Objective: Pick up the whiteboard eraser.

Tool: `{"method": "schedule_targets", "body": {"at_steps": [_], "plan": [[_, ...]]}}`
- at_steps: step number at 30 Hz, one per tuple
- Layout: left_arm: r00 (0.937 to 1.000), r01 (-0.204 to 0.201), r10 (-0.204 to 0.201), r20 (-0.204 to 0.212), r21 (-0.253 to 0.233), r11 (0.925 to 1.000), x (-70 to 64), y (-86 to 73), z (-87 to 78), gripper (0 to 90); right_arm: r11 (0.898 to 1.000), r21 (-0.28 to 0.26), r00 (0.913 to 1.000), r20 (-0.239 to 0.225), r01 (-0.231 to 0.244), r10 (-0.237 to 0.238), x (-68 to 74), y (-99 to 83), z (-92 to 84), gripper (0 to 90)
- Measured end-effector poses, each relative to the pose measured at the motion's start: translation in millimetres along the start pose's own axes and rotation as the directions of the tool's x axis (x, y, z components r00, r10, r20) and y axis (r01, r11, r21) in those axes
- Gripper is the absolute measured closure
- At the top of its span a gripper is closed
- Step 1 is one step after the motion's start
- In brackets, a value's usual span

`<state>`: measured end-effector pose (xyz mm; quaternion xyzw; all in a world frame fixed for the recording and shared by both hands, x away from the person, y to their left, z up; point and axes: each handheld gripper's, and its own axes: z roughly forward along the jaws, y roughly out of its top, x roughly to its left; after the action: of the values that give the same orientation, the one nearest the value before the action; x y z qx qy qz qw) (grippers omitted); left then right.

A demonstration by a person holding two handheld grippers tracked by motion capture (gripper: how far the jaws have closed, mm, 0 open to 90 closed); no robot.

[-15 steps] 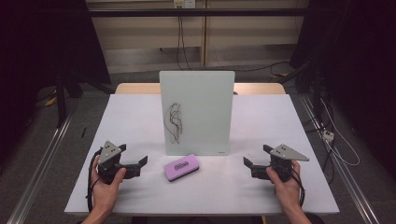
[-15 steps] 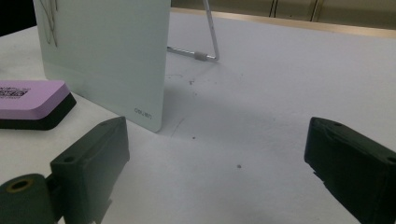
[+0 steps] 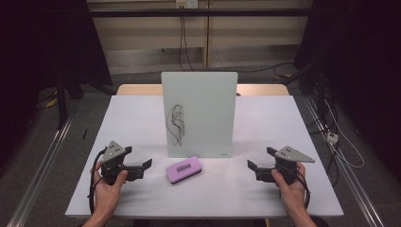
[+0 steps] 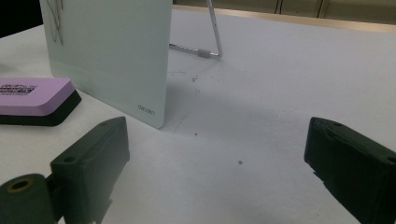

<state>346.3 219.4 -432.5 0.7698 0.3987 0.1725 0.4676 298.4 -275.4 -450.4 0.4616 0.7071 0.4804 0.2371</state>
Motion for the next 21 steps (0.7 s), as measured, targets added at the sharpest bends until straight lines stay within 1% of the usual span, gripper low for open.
{"method": "schedule_targets", "body": {"at_steps": [1, 2, 3, 4, 5, 6, 7, 8, 9, 10, 11, 12, 13, 14, 15, 17, 19, 20, 21], "plan": [[0.9996, -0.007, 0.007, 0.028, 0.028, 0.9996, 0.2, 1.3, 1.4, 7.4, 1.0, 0.001, 1.0, 0.0, -0.002, 0.002, 0.3, 0.1, 0.1, 6.9], [0.9996, -0.007, 0.007, 0.028, 0.028, 0.9996, 0.2, 1.3, 1.4, 7.6, 1.0, -0.002, 1.0, 0.0, -0.001, 0.001, 0.3, 0.2, 0.5, 6.9], [0.9988, -0.02, 0.018, 0.045, 0.044, 0.9988, -0.6, 2.8, 2.5, 7.6, 1.0, 0.0, 1.0, 0.0, -0.002, 0.002, 0.3, 0.2, 0.6, 6.9], [0.9988, -0.02, 0.018, 0.045, 0.044, 0.9988, -0.6, 2.8, 2.5, 7.6, 1.0, 0.001, 1.0, -0.004, 0.001, -0.001, 0.3, 0.3, 0.8, 6.9], [0.9976, -0.031, 0.029, 0.064, 0.036, 0.9989, -2.3, 5.4, 3.7, 7.9, 1.0, -0.001, 1.0, -0.004, 0.008, -0.008, 0.1, 0.3, 1.0, 6.9], [0.9963, -0.036, 0.033, 0.079, 0.041, 0.9985, -3.3, 7.2, 3.7, 7.9, 1.0, -0.001, 0.9999, -0.003, 0.012, -0.012, 0.2, 0.4, 1.1, 6.9], [0.9963, -0.036, 0.033, 0.079, 0.041, 0.9985, -3.3, 7.2, 3.7, 7.9, 1.0, 0.001, 0.9999, -0.002, 0.013, -0.013, 0.5, 0.4, 1.0, 6.9], [0.9955, -0.05, 0.047, 0.082, 0.039, 0.998, -4.4, 8.7, 4.2, 7.9, 1.0, 0.004, 0.9999, 0.001, 0.014, -0.014, 0.9, 0.4, 0.8, 6.9], [0.9944, -0.055, 0.051, 0.093, 0.04, 0.9977, -5.5, 10.0, 4.7, 7.8, 1.0, 0.007, 1.0, -0.002, 0.009, -0.009, 1.4, 0.4, 0.5, 6.8], [0.993, -0.061, 0.056, 0.104, 0.043, 0.9972, -5.9, 11.2, 5.5, 7.8, 1.0, 0.006, 0.9999, -0.003, 0.012, -0.012, 1.4, 0.3, 0.7, 6.8], [0.9898, -0.064, 0.056, 0.131, 0.059, 0.9962, -8.0, 13.4, 6.9, 7.8, 1.0, 0.006, 0.9999, -0.004, 0.014, -0.014, 1.4, 0.2, 0.8, 6.8], [0.988, -0.064, 0.055, 0.144, 0.061, 0.996, -9.3, 14.2, 7.9, 7.8, 1.0, 0.006, 0.9999, -0.003, 0.015, -0.015, 1.4, 0.2, 0.8, 6.8], [0.988, -0.064, 0.055, 0.144, 0.061, 0.996, -9.3, 14.2, 7.9, 7.7, 1.0, 0.005, 0.9999, -0.001, 0.016, -0.016, 1.1, 0.3, 0.9, 6.8], [0.9876, -0.074, 0.064, 0.143, 0.066, 0.9951, -10.4, 15.1, 8.8, 7.5, 1.0, 0.005, 0.9999, 0.0, 0.016, -0.016, 1.1, 0.3, 1.1, 6.8], [0.9883, -0.079, 0.07, 0.135, 0.058, 0.9952, -12.3, 15.8, 10.1, 7.6, 1.0, 0.007, 0.9999, 0.001, 0.016, -0.016, 1.0, 0.3, 1.1, 6.8], [0.9863, -0.087, 0.077, 0.145, 0.061, 0.9943, -13.8, 21.2, 10.0, 7.7, 1.0, 0.009, 0.9999, 0.001, 0.014, -0.014, 1.2, 0.5, 1.2, 6.8], [0.9863, -0.091, 0.082, 0.143, 0.059, 0.9941, -15.0, 22.9, 10.1, 7.7, 1.0, 0.008, 0.9998, 0.001, 0.019, -0.019, 1.4, 0.8, 1.4, 6.8], [0.9819, -0.104, 0.09, 0.167, 0.076, 0.9917, -16.1, 26.6, 9.0, 7.7, 1.0, 0.009, 0.9998, 0.003, 0.021, -0.021, 1.8, 0.9, 1.3, 6.8], [0.9819, -0.104, 0.09, 0.167, 0.076, 0.9917, -16.1, 26.6, 9.0, 7.7, 1.0, 0.009, 0.9997, 0.003, 0.023, -0.023, 2.1, 1.0, 1.1, 6.8]]}}
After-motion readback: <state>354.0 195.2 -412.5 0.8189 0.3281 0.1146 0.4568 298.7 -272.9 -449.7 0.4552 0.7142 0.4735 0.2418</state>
